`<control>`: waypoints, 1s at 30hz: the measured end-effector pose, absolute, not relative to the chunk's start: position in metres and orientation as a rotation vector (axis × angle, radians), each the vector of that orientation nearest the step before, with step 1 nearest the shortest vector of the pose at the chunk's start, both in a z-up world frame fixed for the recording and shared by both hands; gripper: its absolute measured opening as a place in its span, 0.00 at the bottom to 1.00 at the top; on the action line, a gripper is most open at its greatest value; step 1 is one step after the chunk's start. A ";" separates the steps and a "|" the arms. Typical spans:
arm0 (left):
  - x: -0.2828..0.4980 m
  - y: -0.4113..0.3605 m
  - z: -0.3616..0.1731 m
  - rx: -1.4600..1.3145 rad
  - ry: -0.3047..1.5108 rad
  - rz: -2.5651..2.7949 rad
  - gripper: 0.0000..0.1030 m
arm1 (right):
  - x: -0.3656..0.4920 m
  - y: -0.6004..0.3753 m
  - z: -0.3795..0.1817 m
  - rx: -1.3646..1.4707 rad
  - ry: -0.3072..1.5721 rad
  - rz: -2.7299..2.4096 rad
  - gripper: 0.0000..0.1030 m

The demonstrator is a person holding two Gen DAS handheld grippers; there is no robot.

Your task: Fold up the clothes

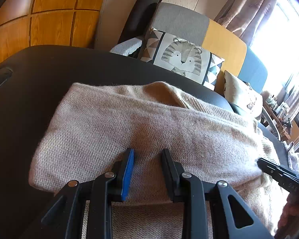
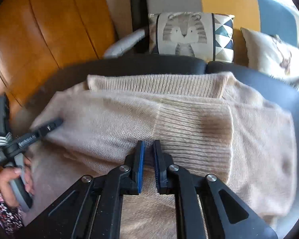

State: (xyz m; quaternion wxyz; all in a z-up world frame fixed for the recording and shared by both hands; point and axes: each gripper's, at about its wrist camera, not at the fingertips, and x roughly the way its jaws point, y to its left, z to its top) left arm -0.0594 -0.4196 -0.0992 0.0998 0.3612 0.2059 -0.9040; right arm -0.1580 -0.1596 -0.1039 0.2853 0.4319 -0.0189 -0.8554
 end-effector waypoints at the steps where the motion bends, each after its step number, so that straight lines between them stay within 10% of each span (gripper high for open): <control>1: -0.059 -0.419 -0.099 1.066 0.607 -2.674 0.28 | -0.161 -0.153 -0.103 1.174 -0.108 -2.292 0.08; 12: -0.060 -0.418 -0.096 1.059 0.594 -2.674 0.28 | -0.203 -0.195 -0.101 1.136 0.125 -2.320 0.13; 30: -0.080 -0.402 -0.096 1.073 0.531 -2.682 0.28 | -0.218 -0.134 -0.113 1.120 -0.091 -2.302 0.04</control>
